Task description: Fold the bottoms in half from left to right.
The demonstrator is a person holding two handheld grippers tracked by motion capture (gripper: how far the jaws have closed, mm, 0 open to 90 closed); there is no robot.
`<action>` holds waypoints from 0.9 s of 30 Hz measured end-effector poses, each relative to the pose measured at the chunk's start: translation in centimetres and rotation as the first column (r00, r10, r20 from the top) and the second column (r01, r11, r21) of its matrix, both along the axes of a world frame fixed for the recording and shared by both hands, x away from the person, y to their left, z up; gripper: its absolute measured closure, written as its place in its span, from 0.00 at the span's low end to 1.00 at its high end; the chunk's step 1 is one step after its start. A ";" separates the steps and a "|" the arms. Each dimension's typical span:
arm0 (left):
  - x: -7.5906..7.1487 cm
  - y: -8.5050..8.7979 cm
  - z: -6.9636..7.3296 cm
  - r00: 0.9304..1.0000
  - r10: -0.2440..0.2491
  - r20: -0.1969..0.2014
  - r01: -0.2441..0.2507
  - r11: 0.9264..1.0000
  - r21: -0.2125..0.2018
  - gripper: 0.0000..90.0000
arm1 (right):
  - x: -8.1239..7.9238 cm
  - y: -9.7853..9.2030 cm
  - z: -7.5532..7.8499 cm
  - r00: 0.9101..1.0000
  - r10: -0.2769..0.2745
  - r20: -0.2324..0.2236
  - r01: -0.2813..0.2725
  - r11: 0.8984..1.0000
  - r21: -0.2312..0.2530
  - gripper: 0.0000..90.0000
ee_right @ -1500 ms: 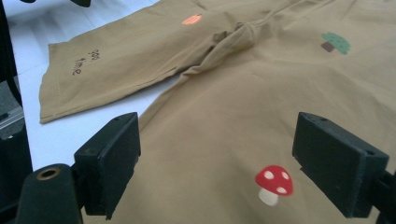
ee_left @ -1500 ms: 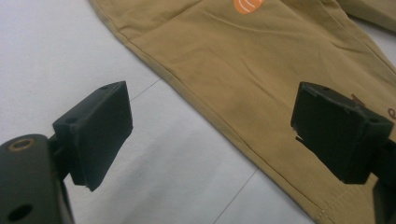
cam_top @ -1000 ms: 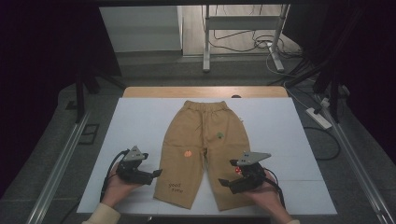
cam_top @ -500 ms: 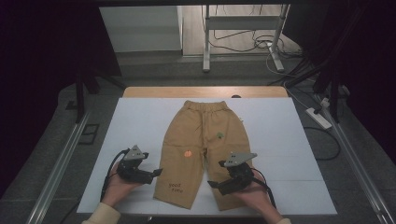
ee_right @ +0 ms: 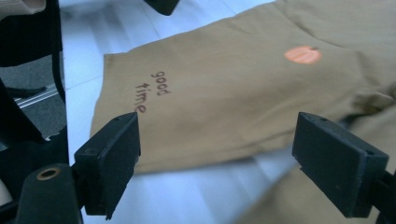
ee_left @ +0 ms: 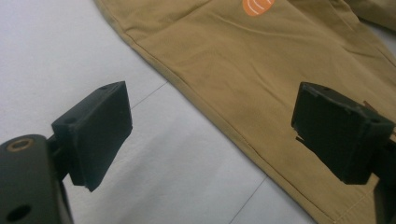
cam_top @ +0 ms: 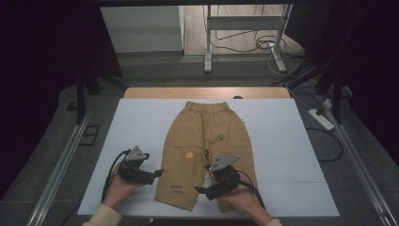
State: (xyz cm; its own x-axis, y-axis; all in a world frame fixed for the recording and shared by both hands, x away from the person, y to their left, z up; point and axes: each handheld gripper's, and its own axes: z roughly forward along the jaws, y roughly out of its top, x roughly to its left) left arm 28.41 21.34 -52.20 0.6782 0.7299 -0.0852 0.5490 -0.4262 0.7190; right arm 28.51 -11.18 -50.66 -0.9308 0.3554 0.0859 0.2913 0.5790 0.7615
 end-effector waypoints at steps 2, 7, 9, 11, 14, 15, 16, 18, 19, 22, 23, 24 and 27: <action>0.0 0.0 0.0 1.000 0.002 -0.001 -0.002 1.000 -0.002 0.14 | -0.1 0.4 -0.1 1.000 0.013 -0.003 -0.013 1.000 -0.001 0.17; 0.1 0.0 0.0 1.000 -0.001 0.000 0.001 1.000 0.005 0.14 | -0.3 1.3 -0.3 1.000 0.030 -0.005 -0.030 0.999 -0.009 0.17; 0.1 0.0 0.0 1.000 0.003 0.000 -0.003 1.000 0.000 0.14 | -0.4 1.9 -0.4 0.999 0.043 -0.005 -0.043 0.999 -0.009 0.17; 0.1 0.0 0.0 1.000 0.003 -0.001 -0.003 1.000 -0.002 0.14 | -0.5 2.3 -0.5 0.999 0.051 -0.004 -0.051 0.999 -0.012 0.17; 0.2 0.1 0.0 1.000 0.008 0.000 -0.008 1.000 -0.004 0.14 | -0.6 2.9 -0.6 0.998 0.060 -0.003 -0.060 0.998 -0.015 0.17; 0.2 0.1 0.0 1.000 0.010 0.000 -0.010 1.000 -0.008 0.14 | -0.6 3.1 -0.6 0.998 0.064 -0.006 -0.065 0.998 -0.014 0.17; 0.2 0.1 0.1 1.000 0.011 0.000 -0.011 1.000 -0.007 0.14 | -0.6 3.3 -0.7 0.998 0.068 -0.007 -0.068 0.998 -0.015 0.17; 0.2 0.1 0.1 1.000 0.013 0.000 -0.013 1.000 -0.008 0.14 | -0.7 3.8 -0.8 0.997 0.075 -0.007 -0.075 0.997 -0.020 0.17; 0.2 0.2 0.1 1.000 0.013 0.001 -0.013 1.000 -0.008 0.14 | -0.8 4.0 -0.8 0.997 0.080 -0.012 -0.081 0.997 -0.021 0.17; 0.3 0.2 0.1 1.000 0.014 0.002 -0.014 1.000 -0.009 0.14 | -0.9 4.5 -1.0 0.996 0.089 -0.011 -0.089 0.996 -0.022 0.17; 0.3 0.2 0.1 1.000 0.015 0.002 -0.015 1.000 -0.008 0.14 | -1.0 5.0 -1.1 0.995 0.100 -0.013 -0.100 0.995 -0.026 0.17; 0.3 0.2 0.1 1.000 0.015 0.002 -0.015 1.000 -0.008 0.14 | -1.0 5.1 -1.1 0.995 0.103 -0.015 -0.103 0.994 -0.026 0.17; 0.4 0.2 0.0 1.000 0.020 0.000 -0.020 1.000 -0.012 0.14 | -1.2 5.8 -1.2 0.993 0.115 -0.010 -0.115 0.993 -0.025 0.17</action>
